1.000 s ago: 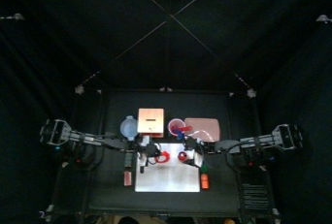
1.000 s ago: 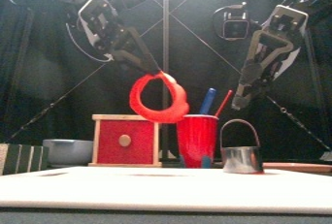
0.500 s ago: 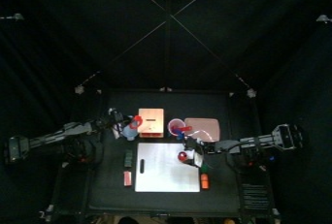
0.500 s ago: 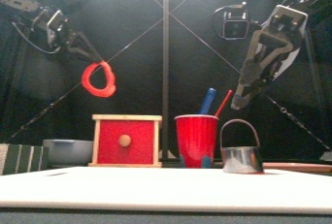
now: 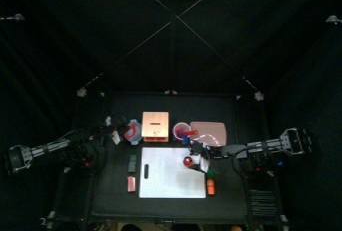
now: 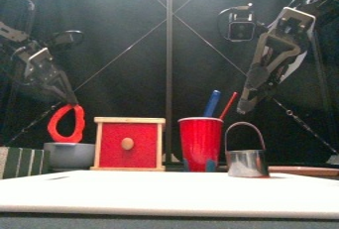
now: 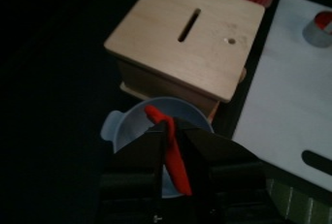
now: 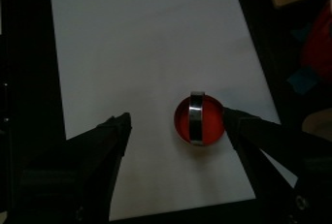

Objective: Get the cutter from the drawer then cut the dough then place the extra dough in the bowl
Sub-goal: Place the extra dough in the bowl

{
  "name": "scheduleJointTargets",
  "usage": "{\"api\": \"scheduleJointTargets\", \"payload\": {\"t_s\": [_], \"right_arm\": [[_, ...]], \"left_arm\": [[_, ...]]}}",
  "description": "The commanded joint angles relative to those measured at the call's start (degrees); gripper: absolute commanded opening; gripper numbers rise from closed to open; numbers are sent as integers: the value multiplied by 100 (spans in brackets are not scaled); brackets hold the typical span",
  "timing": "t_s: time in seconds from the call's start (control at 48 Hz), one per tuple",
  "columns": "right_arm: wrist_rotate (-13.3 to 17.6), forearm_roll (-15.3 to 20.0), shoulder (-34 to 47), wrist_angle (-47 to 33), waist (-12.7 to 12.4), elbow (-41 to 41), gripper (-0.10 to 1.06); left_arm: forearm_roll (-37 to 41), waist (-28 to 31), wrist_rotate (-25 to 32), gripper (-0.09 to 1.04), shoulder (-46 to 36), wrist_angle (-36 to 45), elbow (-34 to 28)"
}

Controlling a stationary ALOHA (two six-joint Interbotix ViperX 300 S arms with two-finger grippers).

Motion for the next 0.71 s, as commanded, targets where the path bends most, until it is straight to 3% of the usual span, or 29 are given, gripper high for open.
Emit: {"api": "scheduleJointTargets", "payload": {"t_s": [0.021,0.312,0.708], "right_arm": [[-9,9,-44,-62,-9,-70,103],[-9,18,-44,-53,-9,-79,103],[-26,-26,-18,-70,-53,-202,103]], "left_arm": [[9,-264,9,70,668,-229,-193],[-272,-387,-9,97,923,-378,-369],[-932,-272,18,99,53,-1257,-97]]}}
